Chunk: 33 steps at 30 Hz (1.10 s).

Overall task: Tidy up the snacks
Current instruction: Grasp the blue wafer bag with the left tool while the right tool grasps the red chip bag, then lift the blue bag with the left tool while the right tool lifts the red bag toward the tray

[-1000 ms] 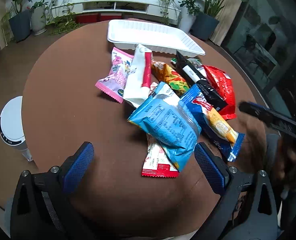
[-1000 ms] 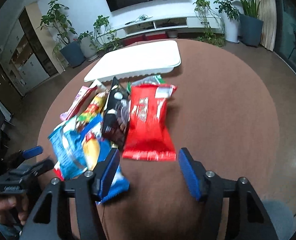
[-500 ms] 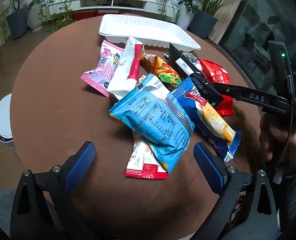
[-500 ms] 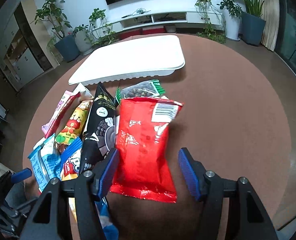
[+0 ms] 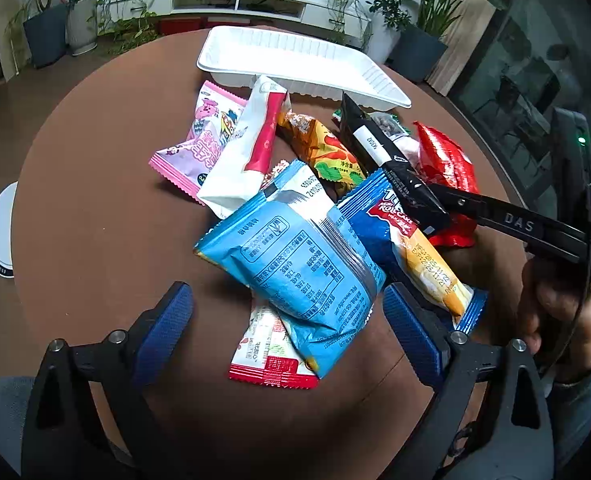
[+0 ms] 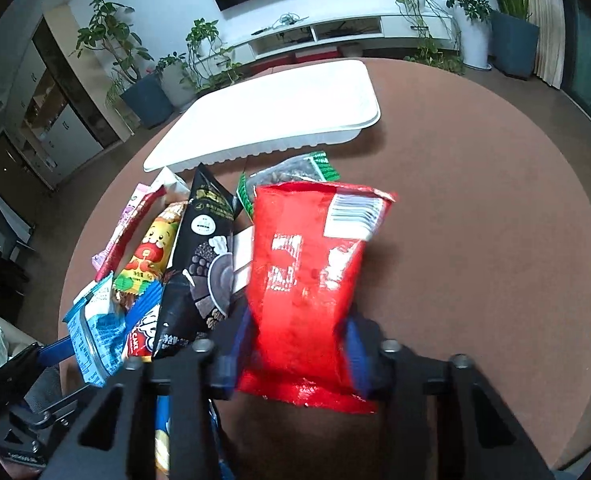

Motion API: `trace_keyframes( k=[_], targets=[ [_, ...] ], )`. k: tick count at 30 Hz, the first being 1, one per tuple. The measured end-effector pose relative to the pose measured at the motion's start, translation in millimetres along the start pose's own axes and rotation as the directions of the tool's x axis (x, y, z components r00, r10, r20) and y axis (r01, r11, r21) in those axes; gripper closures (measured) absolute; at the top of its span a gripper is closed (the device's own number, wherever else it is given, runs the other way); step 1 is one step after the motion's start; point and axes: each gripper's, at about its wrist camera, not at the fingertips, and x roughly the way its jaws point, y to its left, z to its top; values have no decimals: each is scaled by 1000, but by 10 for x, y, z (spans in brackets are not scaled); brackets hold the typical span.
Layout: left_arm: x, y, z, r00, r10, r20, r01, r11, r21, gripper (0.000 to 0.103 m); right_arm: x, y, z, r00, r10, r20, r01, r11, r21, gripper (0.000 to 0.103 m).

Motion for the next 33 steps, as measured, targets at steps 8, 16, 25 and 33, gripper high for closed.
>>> trace_keyframes(
  k=[8, 16, 25, 33],
  targets=[
    [39, -17, 117, 1000, 24, 0, -24, 999, -45, 11, -38, -63, -65, 999, 25, 23, -25, 999, 25, 68],
    [256, -69, 206, 999, 26, -42, -29, 998, -52, 31, -53, -115, -106, 998, 48, 35, -49, 998, 35, 68],
    [257, -54, 231, 1000, 12, -21, -13, 999, -45, 54, -75, -171, -127, 997, 57, 43, -58, 997, 41, 68],
    [193, 50, 233, 999, -37, 2, 37, 997, -74, 60, -76, -169, -127, 997, 57, 45, -59, 997, 41, 69]
  ],
)
